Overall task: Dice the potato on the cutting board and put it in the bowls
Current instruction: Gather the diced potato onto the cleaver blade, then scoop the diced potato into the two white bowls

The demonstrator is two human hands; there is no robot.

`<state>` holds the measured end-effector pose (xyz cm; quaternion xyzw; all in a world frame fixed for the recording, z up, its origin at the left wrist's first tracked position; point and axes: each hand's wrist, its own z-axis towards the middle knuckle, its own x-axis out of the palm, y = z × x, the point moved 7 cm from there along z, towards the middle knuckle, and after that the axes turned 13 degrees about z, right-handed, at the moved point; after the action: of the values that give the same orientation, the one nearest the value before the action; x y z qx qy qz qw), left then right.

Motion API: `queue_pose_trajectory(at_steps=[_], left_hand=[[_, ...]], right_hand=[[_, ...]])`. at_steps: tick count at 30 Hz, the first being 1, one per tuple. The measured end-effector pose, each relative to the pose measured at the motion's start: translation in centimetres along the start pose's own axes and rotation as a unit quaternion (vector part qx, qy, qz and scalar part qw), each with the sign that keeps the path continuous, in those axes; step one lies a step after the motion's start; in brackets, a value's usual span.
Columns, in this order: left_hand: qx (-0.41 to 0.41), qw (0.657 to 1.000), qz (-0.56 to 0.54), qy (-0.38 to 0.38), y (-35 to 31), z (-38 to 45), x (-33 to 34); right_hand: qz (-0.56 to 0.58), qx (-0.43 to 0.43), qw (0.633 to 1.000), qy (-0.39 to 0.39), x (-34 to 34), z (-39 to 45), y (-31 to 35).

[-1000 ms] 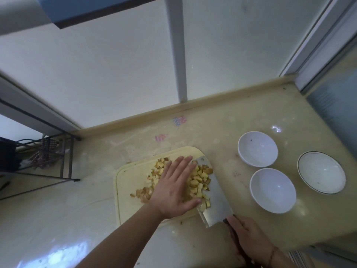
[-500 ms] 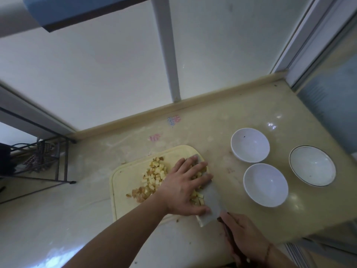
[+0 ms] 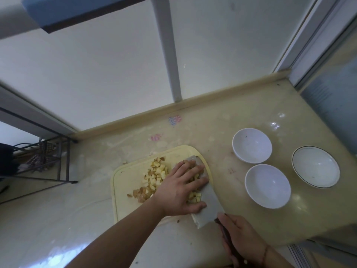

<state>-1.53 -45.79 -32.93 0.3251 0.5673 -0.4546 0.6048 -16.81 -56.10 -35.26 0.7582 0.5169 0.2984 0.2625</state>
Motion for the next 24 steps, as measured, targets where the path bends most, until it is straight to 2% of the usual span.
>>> queue_pose_trajectory(at_steps=[8, 24], left_hand=[[-0.012, 0.998, -0.009, 0.053, 0.45, -0.17, 0.13], [-0.022, 0.997, 0.012, 0.068, 0.76, -0.28, 0.7]], right_hand=[[0.009, 0.017, 1.0, 0.008, 0.18, 0.42, -0.09], [0.002, 0.028, 1.0, 0.01, 0.58, 0.43, 0.15]])
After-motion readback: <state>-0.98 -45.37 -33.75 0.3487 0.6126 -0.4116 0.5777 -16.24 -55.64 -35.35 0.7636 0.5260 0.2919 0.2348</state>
